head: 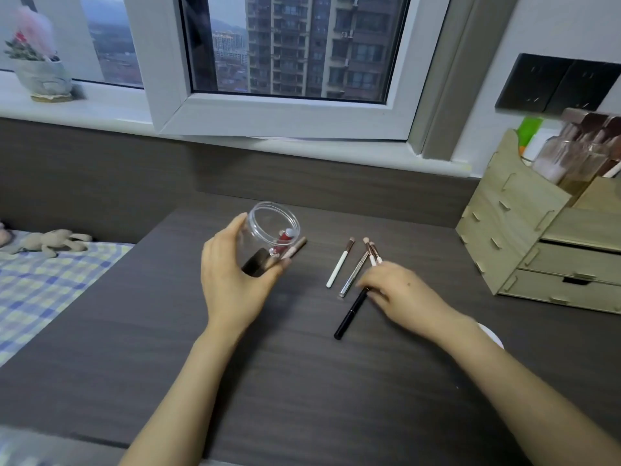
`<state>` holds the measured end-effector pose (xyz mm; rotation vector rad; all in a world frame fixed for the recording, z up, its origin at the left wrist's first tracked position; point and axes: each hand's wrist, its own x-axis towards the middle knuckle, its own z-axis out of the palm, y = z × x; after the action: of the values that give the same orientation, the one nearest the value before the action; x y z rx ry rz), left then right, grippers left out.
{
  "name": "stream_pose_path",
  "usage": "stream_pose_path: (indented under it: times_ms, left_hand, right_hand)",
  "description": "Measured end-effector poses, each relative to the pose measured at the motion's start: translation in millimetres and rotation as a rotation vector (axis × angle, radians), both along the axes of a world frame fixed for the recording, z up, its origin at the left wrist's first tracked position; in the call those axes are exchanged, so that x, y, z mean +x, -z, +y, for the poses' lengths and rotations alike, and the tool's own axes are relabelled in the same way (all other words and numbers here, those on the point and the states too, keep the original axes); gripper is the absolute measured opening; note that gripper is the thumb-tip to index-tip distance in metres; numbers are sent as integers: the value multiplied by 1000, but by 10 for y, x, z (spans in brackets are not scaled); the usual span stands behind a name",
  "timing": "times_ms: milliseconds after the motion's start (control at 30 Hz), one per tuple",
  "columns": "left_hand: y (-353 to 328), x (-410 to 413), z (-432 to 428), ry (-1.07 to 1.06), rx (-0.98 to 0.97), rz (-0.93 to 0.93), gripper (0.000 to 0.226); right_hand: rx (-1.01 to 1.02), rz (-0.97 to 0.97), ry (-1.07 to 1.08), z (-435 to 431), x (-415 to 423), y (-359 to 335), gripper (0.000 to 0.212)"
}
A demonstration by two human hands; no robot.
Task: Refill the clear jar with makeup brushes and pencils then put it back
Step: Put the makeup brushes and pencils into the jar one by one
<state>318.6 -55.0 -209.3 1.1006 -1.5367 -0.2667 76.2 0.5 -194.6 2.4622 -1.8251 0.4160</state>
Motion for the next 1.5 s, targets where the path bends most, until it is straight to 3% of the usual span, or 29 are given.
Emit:
stream_pose_path:
  times_ms: [133, 300, 433, 567, 700, 833, 1000, 1133, 1267, 1333, 1400, 1500]
  left_hand:
    - [-14, 15, 30, -14, 26, 131, 79]
    - [-9, 36, 11, -44, 52, 181, 80]
    - [-1, 44, 22, -40, 29, 141, 79]
    - [-8, 28, 35, -32, -3, 92, 78]
    - [3, 29, 26, -16, -50, -12, 77]
    - [28, -3, 37, -5, -129, -160, 73]
    - [36, -23, 43, 39, -180, -232, 69]
    - [31, -26, 44, 42, -177, -222, 70]
    - [31, 3, 15, 23, -140, -171, 74]
    - [31, 25, 4, -2, -115, -126, 78]
    - [25, 39, 1, -26, -89, -76, 80]
    - [14, 50, -5, -53, -52, -30, 81]
  right_hand:
    - [-102, 292, -90, 2, -54, 236, 19]
    - [-194, 519, -163, -13, 0, 175, 14]
    - [-261, 539, -179, 37, -38, 135, 21]
    - [-329, 203, -120, 117, -44, -94, 7]
    - [-438, -229, 44, 266, 121, -567, 25]
    - [-486, -200, 13, 132, 402, -794, 26]
    - [-167, -123, -113, -39, 766, -723, 45]
    - [-36, -325, -120, -71, 850, -779, 13]
    - [-15, -674, -146, -121, 823, -834, 4]
    - [-90, -870, -85, -263, 752, -749, 12]
    - [-154, -721, 57, -482, 655, -565, 20]
    - [39, -158, 174, -722, 589, -235, 42]
